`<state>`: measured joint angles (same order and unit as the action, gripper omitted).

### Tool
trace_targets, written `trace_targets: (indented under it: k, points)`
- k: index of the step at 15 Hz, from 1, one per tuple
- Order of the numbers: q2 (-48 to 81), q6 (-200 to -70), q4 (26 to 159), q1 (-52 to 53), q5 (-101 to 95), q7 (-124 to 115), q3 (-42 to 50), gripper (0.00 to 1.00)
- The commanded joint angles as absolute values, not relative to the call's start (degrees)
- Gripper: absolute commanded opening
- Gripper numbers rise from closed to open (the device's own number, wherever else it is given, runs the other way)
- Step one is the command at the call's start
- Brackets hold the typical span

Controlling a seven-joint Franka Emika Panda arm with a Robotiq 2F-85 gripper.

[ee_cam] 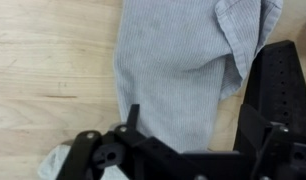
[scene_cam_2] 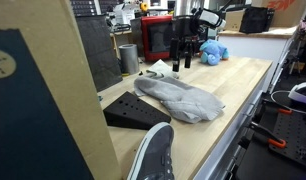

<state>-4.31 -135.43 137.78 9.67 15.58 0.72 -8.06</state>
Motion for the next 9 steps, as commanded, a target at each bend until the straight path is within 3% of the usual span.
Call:
trace_targets:
  k: [1, 8, 9]
  points:
    - [-0.75, -141.63, 136.79, 8.93, 13.82, -1.65, -8.12, 1.0]
    - [9.37, -152.02, 130.49, 8.3, 6.77, -13.56, -6.34, 0.99]
    - [10.61, -151.56, 128.78, 8.17, 5.33, -16.07, -5.37, 0.74]
